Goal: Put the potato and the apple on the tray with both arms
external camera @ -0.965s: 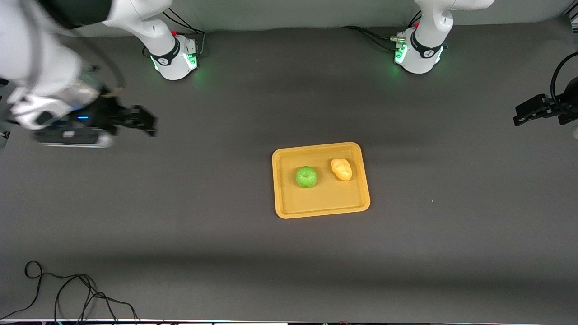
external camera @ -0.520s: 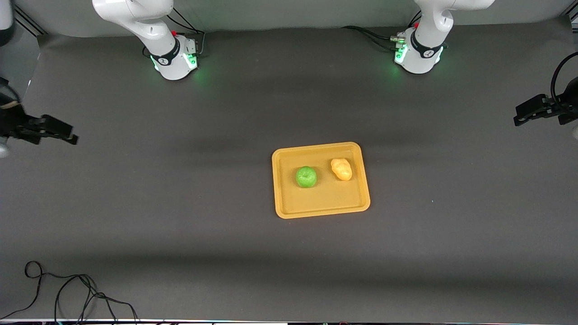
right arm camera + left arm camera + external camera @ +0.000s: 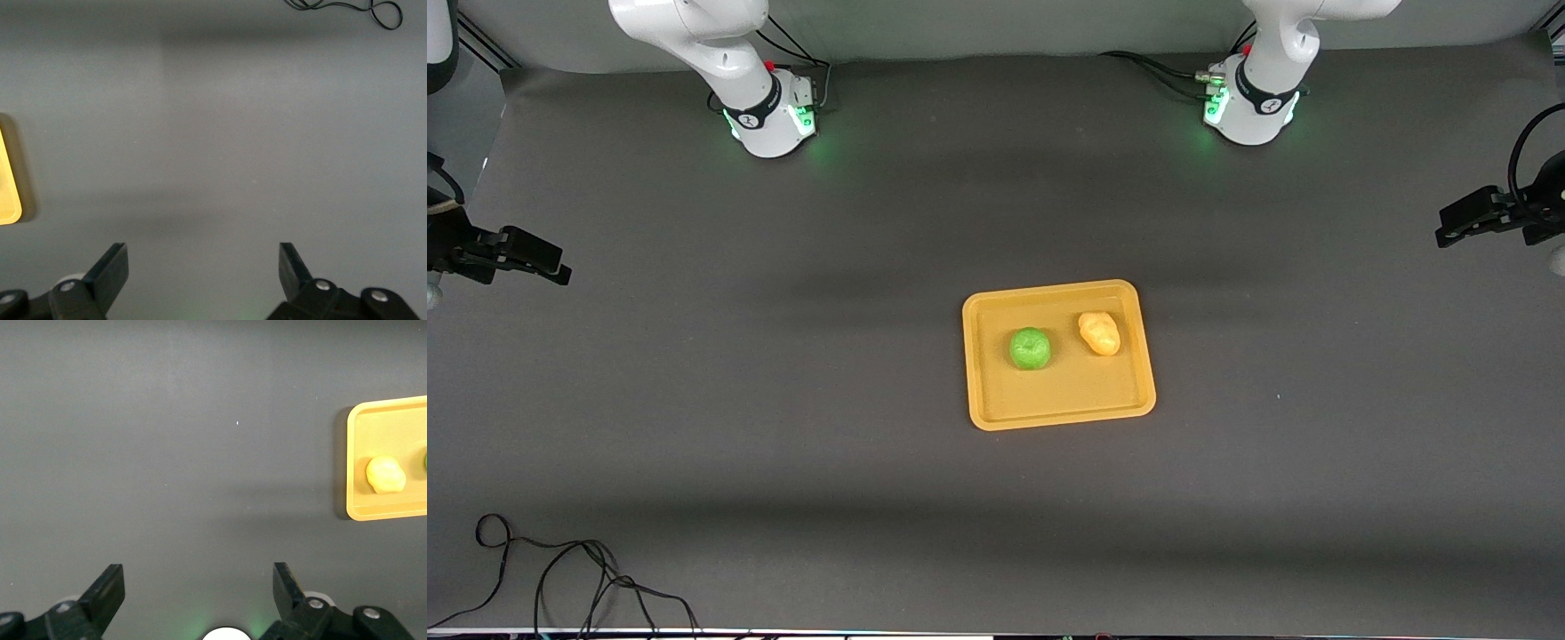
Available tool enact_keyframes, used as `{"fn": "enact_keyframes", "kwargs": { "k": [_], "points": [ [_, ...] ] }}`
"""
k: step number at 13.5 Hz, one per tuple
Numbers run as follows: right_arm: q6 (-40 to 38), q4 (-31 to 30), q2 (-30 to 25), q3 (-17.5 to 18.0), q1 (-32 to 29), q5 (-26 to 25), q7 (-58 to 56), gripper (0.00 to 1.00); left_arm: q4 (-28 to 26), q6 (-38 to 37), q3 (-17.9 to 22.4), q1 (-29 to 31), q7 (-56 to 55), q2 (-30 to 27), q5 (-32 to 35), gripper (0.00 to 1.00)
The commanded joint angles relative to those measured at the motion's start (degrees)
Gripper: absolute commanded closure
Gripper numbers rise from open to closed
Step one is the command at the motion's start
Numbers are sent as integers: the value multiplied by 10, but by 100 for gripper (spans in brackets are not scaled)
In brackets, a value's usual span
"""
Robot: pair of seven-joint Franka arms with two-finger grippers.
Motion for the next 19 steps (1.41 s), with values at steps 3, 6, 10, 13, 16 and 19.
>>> {"fn": "enact_keyframes", "kwargs": {
  "k": [3,6,10,13,16,19],
  "points": [
    [-9,-5,-7,13,-6,-3,8,0,6,2,1,-3,2,7,3,1],
    [-9,-5,-6,13,-6,-3,8,0,7,4,1,-4,2,6,7,0],
    [-9,-5,-5,13,-7,-2,8,0,7,10,-5,-5,3,6,8,1],
    [-9,-4,-4,12,-8,-1,8,0,6,4,-6,-5,3,6,6,1],
    [-9,-4,-4,12,-7,-1,8,0,6,2,-6,-5,2,6,2,1],
    [-9,-3,-4,13,-7,-1,8,0,6,3,-6,-5,2,6,2,1]
  ]
}}
